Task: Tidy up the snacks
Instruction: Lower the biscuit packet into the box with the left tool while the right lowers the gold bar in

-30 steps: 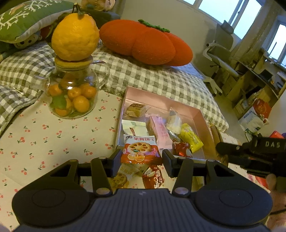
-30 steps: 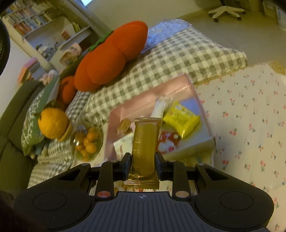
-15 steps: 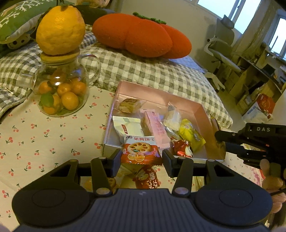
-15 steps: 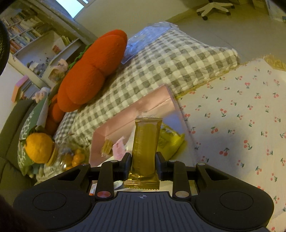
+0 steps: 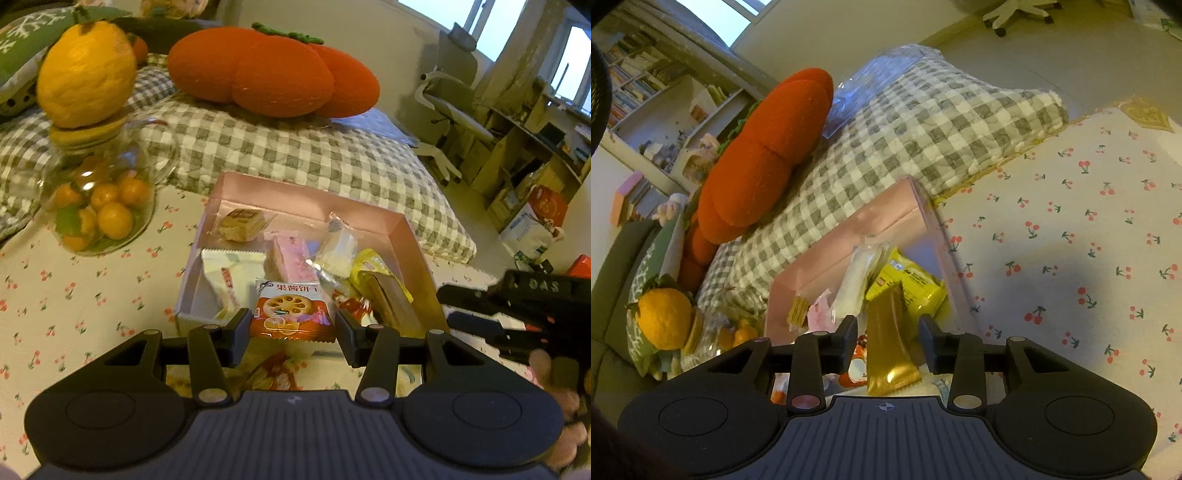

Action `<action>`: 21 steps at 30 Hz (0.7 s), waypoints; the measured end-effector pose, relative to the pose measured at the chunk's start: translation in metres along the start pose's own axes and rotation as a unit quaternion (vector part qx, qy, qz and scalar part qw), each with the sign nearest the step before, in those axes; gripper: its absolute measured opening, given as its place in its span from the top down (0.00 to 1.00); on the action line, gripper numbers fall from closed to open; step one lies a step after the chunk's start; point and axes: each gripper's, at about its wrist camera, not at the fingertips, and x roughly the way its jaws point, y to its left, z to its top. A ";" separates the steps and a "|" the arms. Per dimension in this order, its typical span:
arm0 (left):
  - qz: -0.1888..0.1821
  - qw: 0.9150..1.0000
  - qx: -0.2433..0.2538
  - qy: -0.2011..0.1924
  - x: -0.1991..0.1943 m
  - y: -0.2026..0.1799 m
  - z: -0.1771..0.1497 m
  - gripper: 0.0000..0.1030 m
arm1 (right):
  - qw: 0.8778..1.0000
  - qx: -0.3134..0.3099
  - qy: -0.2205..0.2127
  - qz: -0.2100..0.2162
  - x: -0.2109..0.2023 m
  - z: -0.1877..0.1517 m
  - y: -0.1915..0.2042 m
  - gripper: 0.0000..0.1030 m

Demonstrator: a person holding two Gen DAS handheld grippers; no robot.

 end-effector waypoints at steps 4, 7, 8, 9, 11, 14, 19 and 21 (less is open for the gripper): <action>0.002 1.000 0.007 -0.003 0.016 -0.007 0.010 0.56 | 1.000 0.000 -0.003 0.000 -0.003 0.000 0.000 0.56; 0.010 1.000 0.009 -0.004 0.030 -0.011 0.019 0.56 | 1.000 -0.005 -0.005 0.000 -0.004 0.001 0.002 0.55; 0.011 1.000 0.010 -0.005 0.033 -0.013 0.021 0.56 | 1.000 -0.008 -0.005 -0.001 -0.004 0.001 0.002 0.55; 0.014 1.000 0.013 -0.006 0.037 -0.014 0.025 0.56 | 1.000 -0.011 -0.005 -0.002 -0.004 0.001 0.003 0.55; 0.019 1.000 0.019 -0.008 0.044 -0.016 0.030 0.56 | 1.000 -0.014 -0.004 -0.003 -0.004 0.001 0.004 0.55; 0.020 0.999 0.026 -0.010 0.054 -0.021 0.037 0.56 | 1.000 -0.019 -0.007 -0.007 -0.004 0.003 0.004 0.55; 0.023 0.999 0.039 -0.014 0.070 -0.028 0.044 0.55 | 1.000 -0.020 -0.011 -0.012 -0.005 0.005 0.001 0.54; 0.023 0.999 0.044 -0.019 0.075 -0.031 0.046 0.55 | 1.000 -0.019 -0.011 -0.014 -0.005 0.005 0.000 0.54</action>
